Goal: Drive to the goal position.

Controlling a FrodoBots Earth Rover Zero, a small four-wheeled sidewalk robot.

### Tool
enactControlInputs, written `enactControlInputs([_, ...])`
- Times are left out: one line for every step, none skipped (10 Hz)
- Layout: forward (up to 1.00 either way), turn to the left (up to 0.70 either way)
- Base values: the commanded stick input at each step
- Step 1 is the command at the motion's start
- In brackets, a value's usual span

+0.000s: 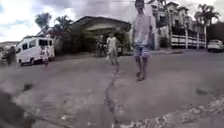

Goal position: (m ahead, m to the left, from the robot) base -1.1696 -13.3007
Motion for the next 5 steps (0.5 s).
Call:
enactControlInputs([0.7, -0.35])
enactControlInputs([0.7, -0.32])
enactControlInputs([0.7, 0.0])
enactControlInputs([0.7, 0.0])
enactControlInputs([0.7, 0.0])
